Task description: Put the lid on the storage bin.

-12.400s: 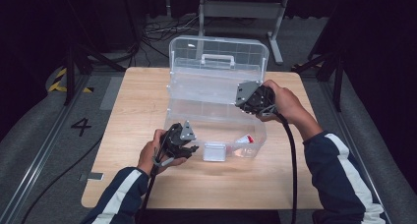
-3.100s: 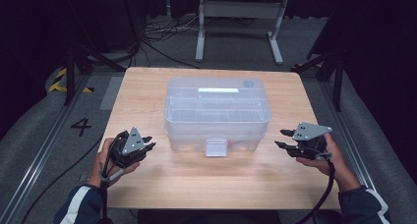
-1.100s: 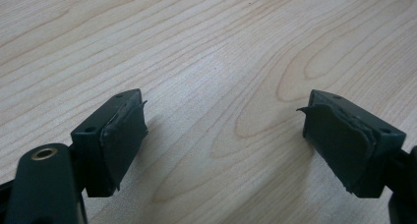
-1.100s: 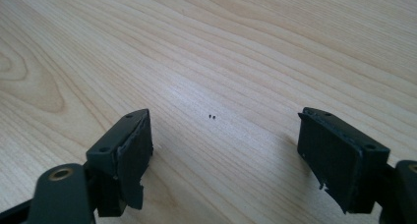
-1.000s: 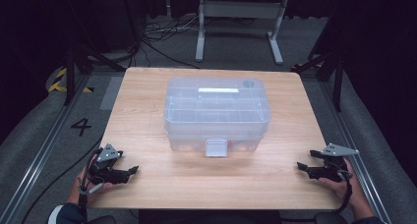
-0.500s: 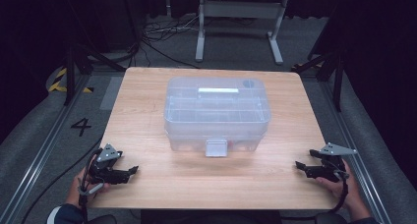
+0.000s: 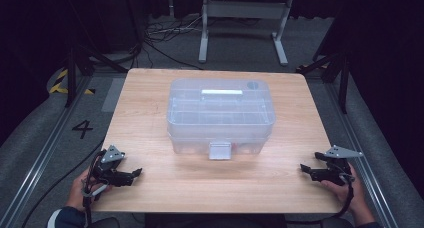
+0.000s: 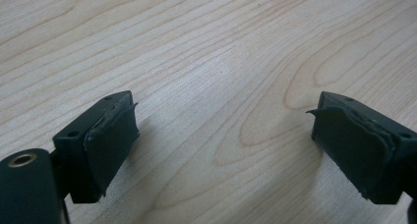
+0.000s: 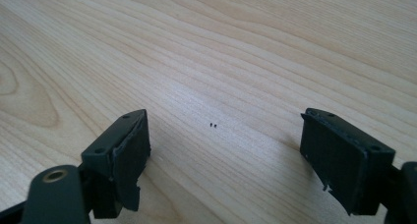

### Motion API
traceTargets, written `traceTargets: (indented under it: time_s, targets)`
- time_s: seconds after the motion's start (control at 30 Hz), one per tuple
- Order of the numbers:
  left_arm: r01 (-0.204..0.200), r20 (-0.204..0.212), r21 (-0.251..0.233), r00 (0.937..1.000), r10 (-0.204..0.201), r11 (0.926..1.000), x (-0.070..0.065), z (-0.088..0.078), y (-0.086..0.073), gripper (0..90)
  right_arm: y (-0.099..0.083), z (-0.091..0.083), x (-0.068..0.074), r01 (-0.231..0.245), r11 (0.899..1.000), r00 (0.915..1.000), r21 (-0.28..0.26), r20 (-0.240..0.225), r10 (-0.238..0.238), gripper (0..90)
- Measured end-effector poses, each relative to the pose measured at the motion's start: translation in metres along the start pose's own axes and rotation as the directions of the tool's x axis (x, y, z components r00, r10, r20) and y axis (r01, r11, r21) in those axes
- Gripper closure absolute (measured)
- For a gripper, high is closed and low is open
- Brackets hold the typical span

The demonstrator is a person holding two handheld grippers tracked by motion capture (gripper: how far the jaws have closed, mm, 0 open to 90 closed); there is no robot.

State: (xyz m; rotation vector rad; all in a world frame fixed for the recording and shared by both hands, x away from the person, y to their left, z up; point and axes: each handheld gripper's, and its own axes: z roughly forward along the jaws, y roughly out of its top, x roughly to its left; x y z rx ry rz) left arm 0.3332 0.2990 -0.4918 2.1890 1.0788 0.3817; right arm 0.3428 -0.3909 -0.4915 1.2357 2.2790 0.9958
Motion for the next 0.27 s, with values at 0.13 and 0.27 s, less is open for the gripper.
traceTargets:
  time_s: [0.13,0.27]
  targets:
    - [0.002,0.0,0.007,1.0,-0.002,1.0,-0.0005,0.001,0.0009,7.3,0.0,0.0,0.0,0.0,1.0,1.0,0.0,0.0,0.0,19.2]
    - [-0.004,-0.003,0.008,1.0,0.004,1.0,-0.0001,0.001,0.0012,7.0,0.0,0.0,-0.0001,0.0,1.0,1.0,0.0,0.0,0.0,19.1]
